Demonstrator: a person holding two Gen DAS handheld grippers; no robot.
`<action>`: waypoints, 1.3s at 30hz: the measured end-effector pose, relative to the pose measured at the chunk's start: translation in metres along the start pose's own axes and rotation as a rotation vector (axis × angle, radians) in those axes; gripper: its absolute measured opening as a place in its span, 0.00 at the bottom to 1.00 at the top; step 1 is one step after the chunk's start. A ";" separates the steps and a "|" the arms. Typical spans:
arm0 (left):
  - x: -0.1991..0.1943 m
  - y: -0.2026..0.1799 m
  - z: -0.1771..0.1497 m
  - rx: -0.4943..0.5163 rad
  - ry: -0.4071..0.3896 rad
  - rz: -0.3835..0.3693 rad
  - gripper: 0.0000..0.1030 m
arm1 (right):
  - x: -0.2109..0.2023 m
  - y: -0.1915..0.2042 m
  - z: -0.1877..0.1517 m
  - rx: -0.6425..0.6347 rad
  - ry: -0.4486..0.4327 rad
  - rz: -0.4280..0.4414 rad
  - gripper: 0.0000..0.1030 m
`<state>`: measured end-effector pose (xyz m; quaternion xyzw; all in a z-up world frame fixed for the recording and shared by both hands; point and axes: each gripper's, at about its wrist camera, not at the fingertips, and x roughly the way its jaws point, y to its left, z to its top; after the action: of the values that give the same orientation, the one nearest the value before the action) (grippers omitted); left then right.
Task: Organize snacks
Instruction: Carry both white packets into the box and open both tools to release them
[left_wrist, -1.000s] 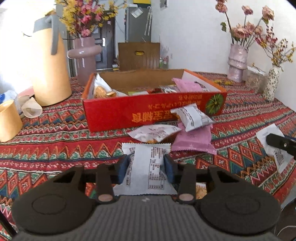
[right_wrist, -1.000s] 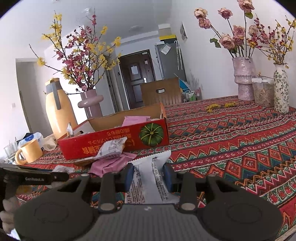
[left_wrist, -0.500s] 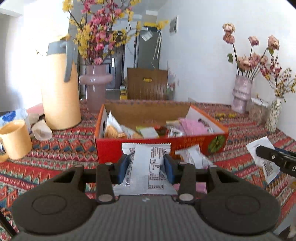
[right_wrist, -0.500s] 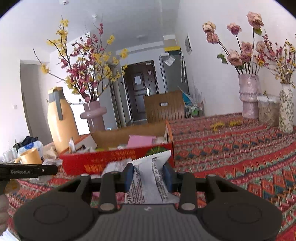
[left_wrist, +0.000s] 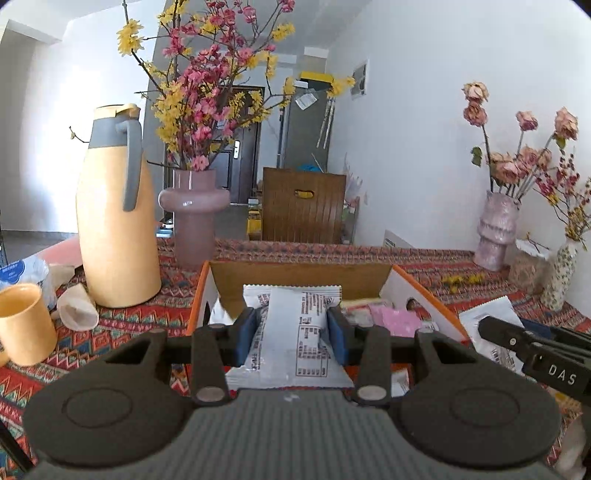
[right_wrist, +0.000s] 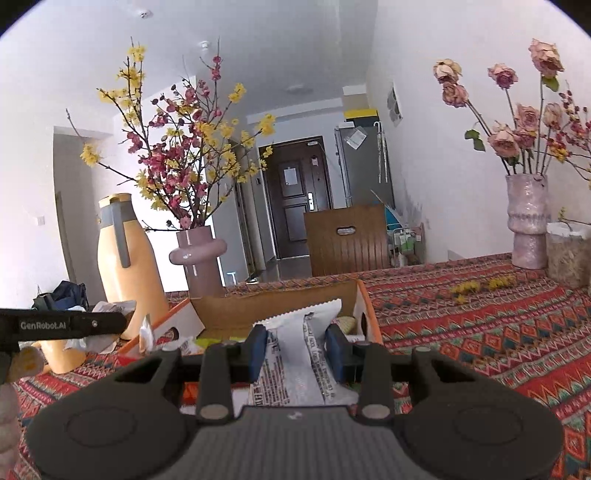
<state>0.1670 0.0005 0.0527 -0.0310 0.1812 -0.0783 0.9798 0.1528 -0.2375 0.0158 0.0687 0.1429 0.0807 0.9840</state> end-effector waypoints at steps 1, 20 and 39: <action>0.004 0.000 0.003 -0.003 -0.002 0.004 0.41 | 0.005 0.001 0.003 -0.002 -0.001 0.001 0.33; 0.103 0.019 0.011 -0.128 0.007 0.119 0.41 | 0.123 0.007 0.035 -0.027 0.019 -0.002 0.33; 0.099 0.018 0.002 -0.126 0.001 0.135 0.42 | 0.127 0.007 0.017 -0.040 0.068 -0.018 0.35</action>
<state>0.2619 0.0016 0.0184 -0.0802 0.1880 -0.0007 0.9789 0.2772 -0.2096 -0.0009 0.0450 0.1753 0.0769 0.9805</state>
